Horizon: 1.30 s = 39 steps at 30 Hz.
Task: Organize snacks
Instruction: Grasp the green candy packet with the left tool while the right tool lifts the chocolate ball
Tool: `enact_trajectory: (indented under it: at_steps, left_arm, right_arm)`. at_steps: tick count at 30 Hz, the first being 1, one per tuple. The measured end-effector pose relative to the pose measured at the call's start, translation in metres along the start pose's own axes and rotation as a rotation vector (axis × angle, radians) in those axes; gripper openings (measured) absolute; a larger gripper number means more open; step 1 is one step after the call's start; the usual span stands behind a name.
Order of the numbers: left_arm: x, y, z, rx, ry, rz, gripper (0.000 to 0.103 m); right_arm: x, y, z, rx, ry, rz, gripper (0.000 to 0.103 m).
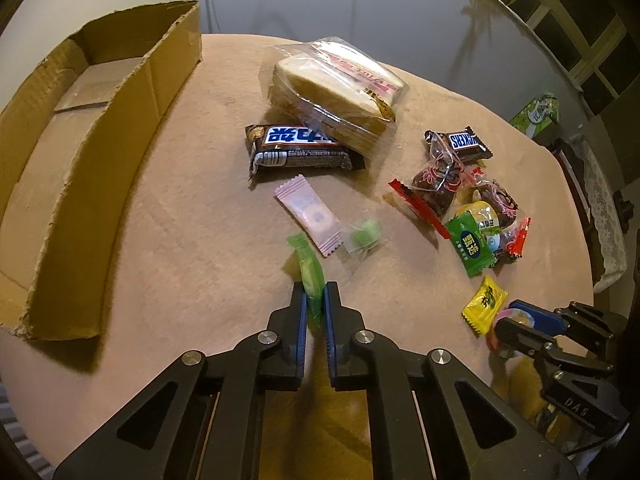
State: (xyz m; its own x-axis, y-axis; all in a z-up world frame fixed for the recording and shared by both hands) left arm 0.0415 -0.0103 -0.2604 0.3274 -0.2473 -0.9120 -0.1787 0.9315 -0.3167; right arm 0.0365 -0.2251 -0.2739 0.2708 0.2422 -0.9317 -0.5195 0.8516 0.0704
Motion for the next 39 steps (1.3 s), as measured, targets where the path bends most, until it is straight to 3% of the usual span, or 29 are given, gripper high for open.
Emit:
enact_trajectory:
  at_steps: [12,23,35,39]
  left_arm:
    - [-0.01,-0.004,0.002,-0.04,-0.009,-0.018,0.005]
    - [-0.044,-0.001,0.016,-0.063,-0.08,-0.047,0.005]
    - [-0.083,0.029,0.038,-0.142,-0.182,-0.039,0.005]
    - [-0.081,0.032,0.039,-0.135,-0.169,-0.051,0.005]
  right_arm:
    - [-0.024,-0.011,-0.002,0.043,-0.048,-0.002,0.026]
    - [-0.051,0.005,0.029,-0.003,-0.129,0.014,0.026]
    - [-0.055,0.05,0.101,-0.129,-0.21,0.072,0.026]
    - [-0.049,0.065,0.118,-0.176,-0.217,0.085,0.026]
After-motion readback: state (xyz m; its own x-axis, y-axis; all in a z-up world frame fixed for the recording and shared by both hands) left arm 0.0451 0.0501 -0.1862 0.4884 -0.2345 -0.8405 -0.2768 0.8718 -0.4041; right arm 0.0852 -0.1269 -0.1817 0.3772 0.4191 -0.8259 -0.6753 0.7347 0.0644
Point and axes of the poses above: each gripper's, at about its wrist camera, not at the fingertips, and x roughly the way its jaws point, y to its left, z to its top, the point moved 4 cm from there along x, roughly the way its jaws point, and after that the axes turned 15 degrees about -x, right-handed, at the moved point
